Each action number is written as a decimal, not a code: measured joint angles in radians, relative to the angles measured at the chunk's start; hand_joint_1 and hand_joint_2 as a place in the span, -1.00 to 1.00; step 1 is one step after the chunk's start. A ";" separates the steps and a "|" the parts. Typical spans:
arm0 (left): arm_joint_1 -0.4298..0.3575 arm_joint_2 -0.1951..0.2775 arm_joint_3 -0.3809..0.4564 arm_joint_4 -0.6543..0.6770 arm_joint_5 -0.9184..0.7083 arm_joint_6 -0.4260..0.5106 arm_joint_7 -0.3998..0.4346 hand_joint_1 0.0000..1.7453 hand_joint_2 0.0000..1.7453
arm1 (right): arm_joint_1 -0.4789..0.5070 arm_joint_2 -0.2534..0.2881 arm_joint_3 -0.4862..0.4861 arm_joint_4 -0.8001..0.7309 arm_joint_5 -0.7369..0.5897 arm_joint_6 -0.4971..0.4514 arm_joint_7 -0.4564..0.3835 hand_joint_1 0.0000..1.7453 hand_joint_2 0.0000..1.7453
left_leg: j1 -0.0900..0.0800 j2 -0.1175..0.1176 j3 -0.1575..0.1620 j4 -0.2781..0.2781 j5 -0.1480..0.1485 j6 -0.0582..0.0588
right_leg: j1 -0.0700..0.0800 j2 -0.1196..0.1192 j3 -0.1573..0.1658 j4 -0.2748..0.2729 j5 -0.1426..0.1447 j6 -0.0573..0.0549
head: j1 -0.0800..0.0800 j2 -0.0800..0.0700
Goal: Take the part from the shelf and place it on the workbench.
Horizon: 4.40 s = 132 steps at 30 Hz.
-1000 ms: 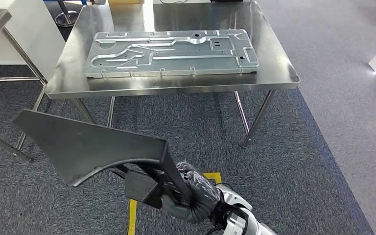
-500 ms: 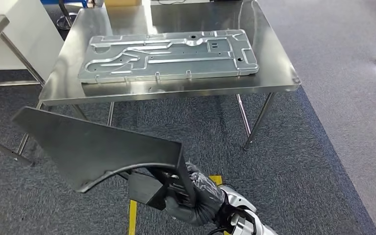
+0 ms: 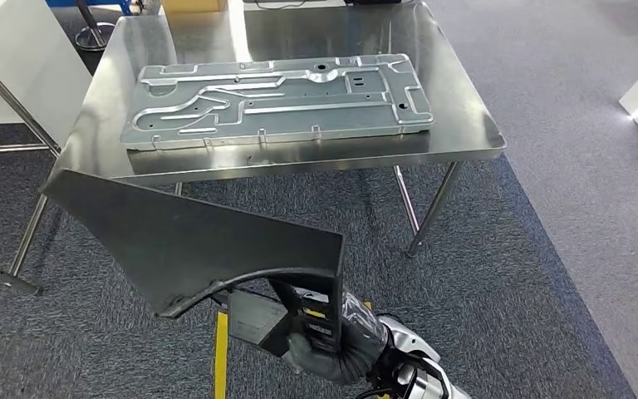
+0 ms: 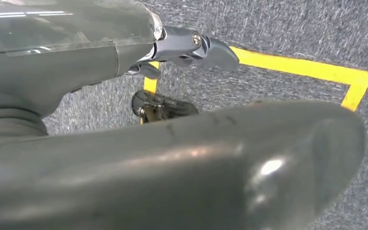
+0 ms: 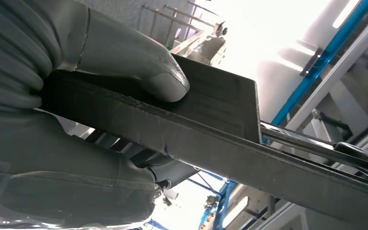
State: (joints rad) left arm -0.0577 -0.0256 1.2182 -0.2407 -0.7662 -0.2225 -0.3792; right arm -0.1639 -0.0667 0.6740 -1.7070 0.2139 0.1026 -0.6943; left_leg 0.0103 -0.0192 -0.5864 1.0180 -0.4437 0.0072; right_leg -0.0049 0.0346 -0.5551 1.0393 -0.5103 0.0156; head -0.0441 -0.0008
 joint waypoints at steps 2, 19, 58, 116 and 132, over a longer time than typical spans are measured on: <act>0.000 0.000 0.000 0.000 -0.001 -0.001 0.000 -1.00 -1.00 | 0.001 0.000 -0.002 -0.004 0.008 0.000 0.000 1.00 1.00 | 0.002 0.006 0.010 -0.007 -0.003 0.011 | -0.001 -0.017 -0.047 0.095 -0.044 0.008 | 0.002 0.000; -0.003 0.000 0.009 -0.001 0.014 0.001 0.000 -1.00 -1.00 | 0.001 0.001 -0.003 -0.022 0.015 0.012 0.007 1.00 1.00 | 0.000 0.016 -0.046 0.219 -0.160 -0.037 | -0.003 -0.030 -0.013 -0.029 0.043 -0.043 | -0.001 0.000; -0.003 0.002 0.034 -0.001 0.008 -0.002 -0.002 -1.00 -1.00 | -0.021 0.011 0.003 -0.039 0.010 0.024 0.027 1.00 1.00 | -0.010 0.015 -0.002 0.013 -0.007 -0.016 | 0.005 -0.024 -0.008 -0.010 0.023 -0.027 | 0.004 0.000; 0.008 0.006 0.048 0.000 -0.034 -0.023 -0.026 -1.00 -1.00 | -0.314 -0.082 -0.369 0.343 0.266 -0.274 0.114 1.00 1.00 | 0.000 0.016 -0.051 0.110 -0.027 -0.029 | -0.005 -0.024 -0.037 -0.009 0.051 -0.035 | 0.009 0.000; -0.024 0.011 0.075 0.001 -0.022 -0.017 -0.021 -1.00 -1.00 | -0.910 -0.066 -0.157 1.035 0.936 -0.309 0.358 1.00 1.00 | -0.002 0.013 -0.004 -0.004 0.005 0.017 | -0.014 -0.030 -0.201 0.266 -0.025 0.011 | 0.014 0.000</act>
State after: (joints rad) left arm -0.0814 -0.0145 1.2934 -0.2399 -0.7881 -0.2392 -0.3998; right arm -1.0741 -0.1327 0.5170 -0.6725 1.1499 -0.2066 -0.3368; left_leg 0.0086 -0.0060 -0.5903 1.0139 -0.4385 0.0240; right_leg -0.0193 0.0049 -0.7557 1.3051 -0.5356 0.0264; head -0.0300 -0.0008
